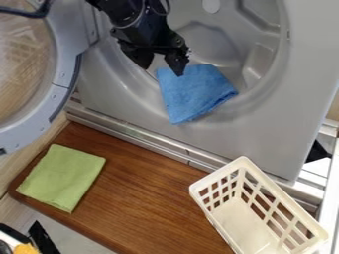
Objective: Take the blue cloth out from the machine and put it in the white basket
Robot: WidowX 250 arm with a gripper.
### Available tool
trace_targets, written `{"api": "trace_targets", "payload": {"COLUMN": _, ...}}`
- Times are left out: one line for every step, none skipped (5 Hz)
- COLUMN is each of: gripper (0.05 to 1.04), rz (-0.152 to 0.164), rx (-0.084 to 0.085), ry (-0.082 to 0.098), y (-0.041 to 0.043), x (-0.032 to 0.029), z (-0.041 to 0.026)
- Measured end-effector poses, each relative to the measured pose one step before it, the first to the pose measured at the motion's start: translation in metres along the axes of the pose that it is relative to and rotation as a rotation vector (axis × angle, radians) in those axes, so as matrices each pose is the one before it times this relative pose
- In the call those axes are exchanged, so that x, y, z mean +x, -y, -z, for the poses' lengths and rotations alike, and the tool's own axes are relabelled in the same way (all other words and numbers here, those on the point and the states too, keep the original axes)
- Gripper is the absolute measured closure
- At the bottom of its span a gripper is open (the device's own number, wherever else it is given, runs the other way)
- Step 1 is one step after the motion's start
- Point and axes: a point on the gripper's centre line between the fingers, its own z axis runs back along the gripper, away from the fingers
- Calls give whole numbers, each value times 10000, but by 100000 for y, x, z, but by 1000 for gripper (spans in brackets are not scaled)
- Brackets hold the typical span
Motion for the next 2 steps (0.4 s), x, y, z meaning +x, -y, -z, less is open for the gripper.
{"api": "trace_targets", "payload": {"gripper": 83, "rz": -69, "rx": -61, "ry": -249, "y": 19, "x": -515, "z": 603}}
{"api": "trace_targets", "payload": {"gripper": 83, "rz": 16, "rx": -242, "ry": -682, "y": 272, "x": -479, "z": 1680}}
